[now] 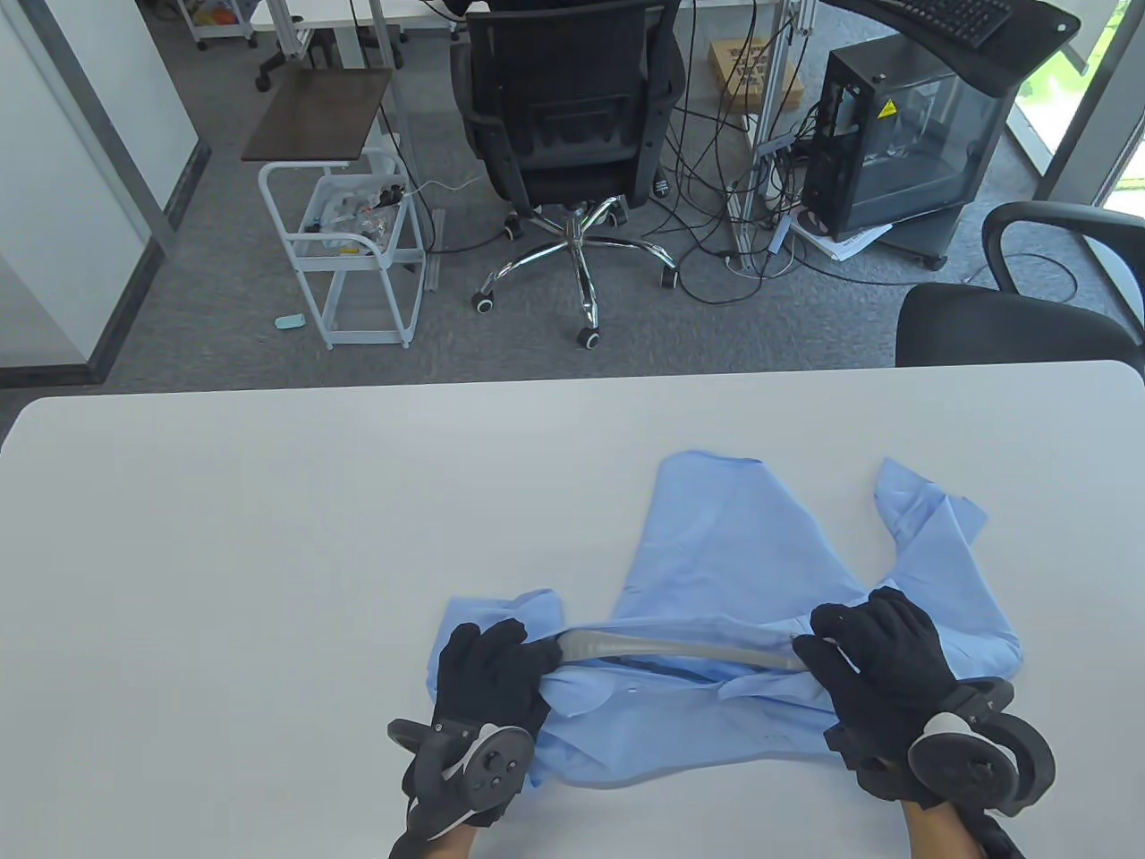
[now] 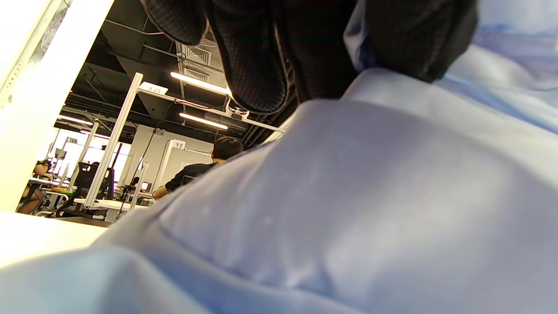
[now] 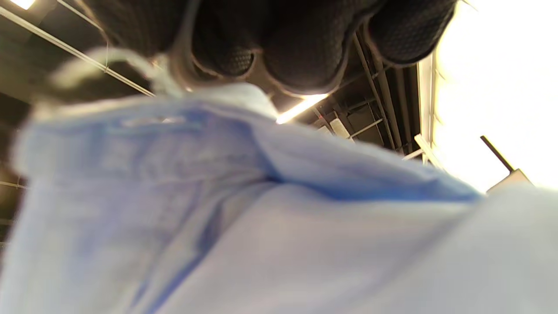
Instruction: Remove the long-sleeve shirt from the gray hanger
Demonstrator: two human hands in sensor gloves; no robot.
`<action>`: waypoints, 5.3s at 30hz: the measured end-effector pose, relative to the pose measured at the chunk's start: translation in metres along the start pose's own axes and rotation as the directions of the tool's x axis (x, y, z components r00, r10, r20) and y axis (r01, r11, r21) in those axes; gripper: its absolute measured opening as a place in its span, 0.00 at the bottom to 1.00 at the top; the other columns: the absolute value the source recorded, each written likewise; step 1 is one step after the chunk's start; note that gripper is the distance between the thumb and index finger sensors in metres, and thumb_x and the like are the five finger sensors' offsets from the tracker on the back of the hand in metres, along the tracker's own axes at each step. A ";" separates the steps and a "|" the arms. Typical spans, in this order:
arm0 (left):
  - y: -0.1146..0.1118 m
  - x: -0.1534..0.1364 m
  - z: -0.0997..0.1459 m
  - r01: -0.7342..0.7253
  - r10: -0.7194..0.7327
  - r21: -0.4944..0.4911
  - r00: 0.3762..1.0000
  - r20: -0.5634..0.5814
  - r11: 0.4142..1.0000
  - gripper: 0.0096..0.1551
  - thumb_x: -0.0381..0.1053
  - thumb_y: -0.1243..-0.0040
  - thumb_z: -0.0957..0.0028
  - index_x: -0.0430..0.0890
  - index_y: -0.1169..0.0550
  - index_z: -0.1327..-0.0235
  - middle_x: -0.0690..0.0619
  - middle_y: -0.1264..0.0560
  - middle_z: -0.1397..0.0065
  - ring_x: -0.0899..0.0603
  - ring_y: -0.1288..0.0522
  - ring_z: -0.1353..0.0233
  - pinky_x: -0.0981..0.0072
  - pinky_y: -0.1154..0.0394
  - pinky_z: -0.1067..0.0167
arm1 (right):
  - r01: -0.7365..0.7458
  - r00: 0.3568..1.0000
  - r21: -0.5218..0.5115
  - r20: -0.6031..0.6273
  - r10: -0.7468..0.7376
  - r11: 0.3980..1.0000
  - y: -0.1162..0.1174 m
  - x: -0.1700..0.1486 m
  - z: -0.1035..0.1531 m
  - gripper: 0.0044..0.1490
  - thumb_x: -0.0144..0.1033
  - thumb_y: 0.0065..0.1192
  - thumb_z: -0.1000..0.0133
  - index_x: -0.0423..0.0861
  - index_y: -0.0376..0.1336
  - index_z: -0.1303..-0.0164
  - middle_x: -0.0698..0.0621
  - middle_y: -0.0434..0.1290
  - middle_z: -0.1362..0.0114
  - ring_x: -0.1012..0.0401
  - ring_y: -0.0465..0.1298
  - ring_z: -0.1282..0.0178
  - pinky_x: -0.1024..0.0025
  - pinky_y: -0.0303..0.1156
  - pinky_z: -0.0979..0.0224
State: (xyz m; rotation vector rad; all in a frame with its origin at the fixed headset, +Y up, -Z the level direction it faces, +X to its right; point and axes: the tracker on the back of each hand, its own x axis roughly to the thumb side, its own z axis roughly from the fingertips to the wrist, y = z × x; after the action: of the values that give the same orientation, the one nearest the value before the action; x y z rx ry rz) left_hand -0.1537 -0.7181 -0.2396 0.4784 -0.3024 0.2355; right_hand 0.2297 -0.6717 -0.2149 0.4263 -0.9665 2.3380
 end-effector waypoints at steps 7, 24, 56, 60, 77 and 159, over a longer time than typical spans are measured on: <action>-0.001 0.002 0.001 -0.017 0.017 0.004 1.000 0.017 1.000 0.28 0.68 0.38 0.52 0.60 0.30 0.41 0.66 0.16 0.41 0.46 0.21 0.25 0.43 0.37 0.22 | 0.269 0.962 -0.019 -0.049 -0.270 0.963 -0.001 -0.017 0.001 0.23 0.48 0.63 0.40 0.53 0.68 0.36 0.56 0.73 0.47 0.58 0.78 0.38 0.36 0.65 0.23; -0.005 0.002 0.000 -0.022 0.022 -0.045 1.000 0.011 0.999 0.28 0.68 0.35 0.54 0.58 0.25 0.45 0.58 0.27 0.27 0.39 0.29 0.19 0.38 0.41 0.21 | 0.295 0.952 -0.064 -0.069 -0.299 0.953 -0.012 -0.021 0.000 0.22 0.48 0.61 0.38 0.52 0.69 0.38 0.56 0.74 0.51 0.59 0.79 0.47 0.41 0.68 0.26; -0.001 0.052 0.010 0.016 0.003 -0.074 0.968 0.252 0.997 0.46 0.68 0.44 0.48 0.62 0.48 0.17 0.52 0.40 0.13 0.32 0.44 0.12 0.32 0.54 0.19 | 0.165 0.978 0.131 0.105 -0.179 0.978 0.007 0.026 0.000 0.22 0.49 0.63 0.38 0.52 0.70 0.39 0.57 0.74 0.53 0.60 0.80 0.49 0.42 0.69 0.25; -0.010 0.057 0.009 0.060 -0.027 -0.111 0.962 0.273 0.992 0.40 0.66 0.43 0.47 0.63 0.40 0.20 0.58 0.31 0.19 0.36 0.37 0.13 0.33 0.52 0.20 | 0.127 0.976 0.157 0.156 -0.152 0.979 0.012 0.042 0.001 0.22 0.49 0.63 0.38 0.52 0.70 0.39 0.58 0.74 0.53 0.60 0.80 0.48 0.42 0.69 0.25; -0.014 0.045 0.001 -0.145 0.174 -0.172 0.970 0.168 0.974 0.27 0.61 0.43 0.47 0.62 0.26 0.32 0.65 0.18 0.47 0.46 0.22 0.24 0.41 0.41 0.22 | 0.047 0.993 -0.005 0.112 -0.046 0.999 0.032 0.052 0.014 0.56 0.60 0.54 0.36 0.45 0.34 0.11 0.37 0.58 0.17 0.36 0.61 0.17 0.22 0.46 0.24; 0.012 0.001 0.008 -0.168 0.168 0.054 0.986 -0.002 0.984 0.30 0.71 0.49 0.50 0.57 0.19 0.44 0.66 0.20 0.74 0.55 0.11 0.69 0.53 0.23 0.35 | -0.073 0.974 -0.066 -0.219 0.057 0.995 0.044 0.004 0.021 0.30 0.49 0.49 0.33 0.48 0.62 0.24 0.43 0.70 0.24 0.39 0.66 0.20 0.22 0.49 0.28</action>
State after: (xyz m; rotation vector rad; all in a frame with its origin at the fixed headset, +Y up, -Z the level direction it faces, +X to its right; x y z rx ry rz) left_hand -0.1574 -0.7116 -0.2279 0.5057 -0.3315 0.4099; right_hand 0.2014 -0.7108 -0.2228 0.1079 -0.9700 2.3395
